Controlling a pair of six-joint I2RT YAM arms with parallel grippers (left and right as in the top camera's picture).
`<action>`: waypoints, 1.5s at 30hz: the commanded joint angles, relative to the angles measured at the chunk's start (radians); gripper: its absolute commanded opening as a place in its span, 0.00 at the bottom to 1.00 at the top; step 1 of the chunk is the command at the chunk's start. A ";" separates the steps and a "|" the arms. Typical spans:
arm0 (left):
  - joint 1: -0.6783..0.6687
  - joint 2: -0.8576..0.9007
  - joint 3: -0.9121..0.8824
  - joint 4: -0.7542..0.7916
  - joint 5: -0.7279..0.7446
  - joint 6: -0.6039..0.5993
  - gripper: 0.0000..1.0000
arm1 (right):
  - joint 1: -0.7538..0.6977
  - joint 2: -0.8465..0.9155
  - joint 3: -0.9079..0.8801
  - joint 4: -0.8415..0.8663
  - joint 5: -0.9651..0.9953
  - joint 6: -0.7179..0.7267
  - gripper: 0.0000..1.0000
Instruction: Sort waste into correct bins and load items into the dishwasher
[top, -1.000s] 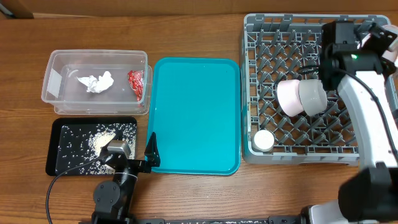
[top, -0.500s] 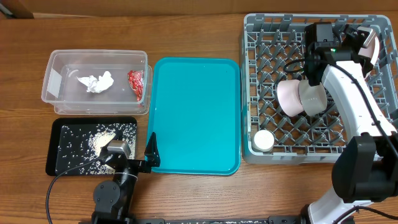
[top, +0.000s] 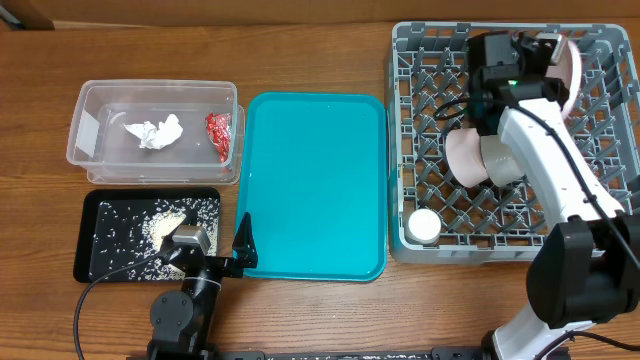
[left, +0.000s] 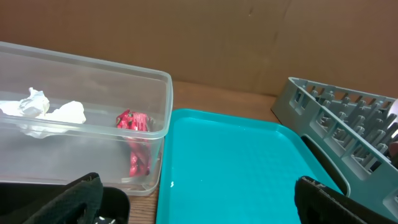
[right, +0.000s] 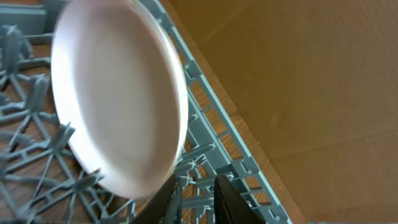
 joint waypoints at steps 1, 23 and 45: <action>0.006 -0.005 -0.003 0.000 0.014 0.027 1.00 | 0.021 0.008 0.002 -0.014 -0.002 -0.007 0.19; 0.006 -0.005 -0.003 0.000 0.014 0.026 1.00 | 0.449 -0.657 0.022 -0.156 -0.787 0.148 1.00; 0.006 -0.005 -0.003 0.000 0.014 0.026 1.00 | 0.468 -1.002 0.022 -0.412 -0.961 0.132 1.00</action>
